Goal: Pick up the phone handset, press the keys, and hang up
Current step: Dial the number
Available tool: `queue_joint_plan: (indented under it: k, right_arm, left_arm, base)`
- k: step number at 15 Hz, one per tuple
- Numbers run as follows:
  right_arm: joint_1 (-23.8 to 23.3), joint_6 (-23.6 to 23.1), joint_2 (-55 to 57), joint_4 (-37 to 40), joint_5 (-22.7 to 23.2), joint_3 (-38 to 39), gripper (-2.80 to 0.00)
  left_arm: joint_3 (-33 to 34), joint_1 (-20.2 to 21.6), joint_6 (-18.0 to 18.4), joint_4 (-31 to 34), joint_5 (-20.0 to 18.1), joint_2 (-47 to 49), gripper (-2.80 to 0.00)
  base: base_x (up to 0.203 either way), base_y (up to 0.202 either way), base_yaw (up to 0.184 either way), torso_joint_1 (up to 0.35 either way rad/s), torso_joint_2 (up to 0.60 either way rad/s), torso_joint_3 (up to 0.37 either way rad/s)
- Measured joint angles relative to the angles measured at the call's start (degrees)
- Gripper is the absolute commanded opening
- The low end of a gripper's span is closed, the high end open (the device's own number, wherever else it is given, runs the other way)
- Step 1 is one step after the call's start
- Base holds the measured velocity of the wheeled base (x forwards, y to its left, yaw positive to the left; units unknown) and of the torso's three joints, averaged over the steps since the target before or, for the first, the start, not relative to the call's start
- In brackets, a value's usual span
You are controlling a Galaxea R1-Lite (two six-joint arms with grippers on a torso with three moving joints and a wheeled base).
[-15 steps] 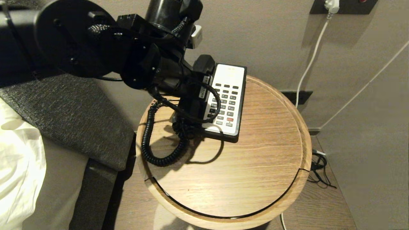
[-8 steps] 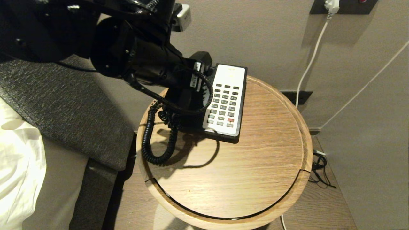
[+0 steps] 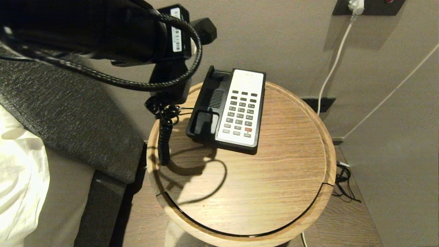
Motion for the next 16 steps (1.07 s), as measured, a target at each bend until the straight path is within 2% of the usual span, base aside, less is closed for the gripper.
queue_joint_plan:
  k: [5,6,10,14,16]
  right_arm:
    - [0.0,0.0,0.0,0.0,0.0,0.0,-2.80]
    - [0.0,0.0,0.0,0.0,0.0,0.0,-2.80]
    - [0.0,0.0,0.0,0.0,0.0,0.0,-2.80]
    - [0.0,0.0,0.0,0.1,0.0,0.0,-2.80]
    - [-0.1,-0.1,0.0,0.1,0.0,0.0,-2.80]
  left_arm:
    - [2.1,-1.3,-14.2,2.1,-0.5,-10.2,-2.80]
    - [3.9,-1.3,-16.0,2.2,-0.5,-12.8,-2.80]
    - [16.4,-1.4,-17.7,1.3,-1.4,-25.6,-2.80]
    - [28.9,-1.3,-19.9,0.9,-5.2,-40.8,-2.80]
    - [33.0,-1.2,-20.3,0.8,-6.6,-46.9,-2.80]
  base:
    - [0.000,0.000,0.000,0.000,0.00,0.000]
    - [0.000,0.000,0.000,0.000,0.00,0.000]
    - [0.000,0.000,0.000,0.000,0.00,0.000]
    - [0.000,0.000,0.000,0.000,0.00,0.000]
    - [0.000,0.000,0.000,0.000,0.00,0.000]
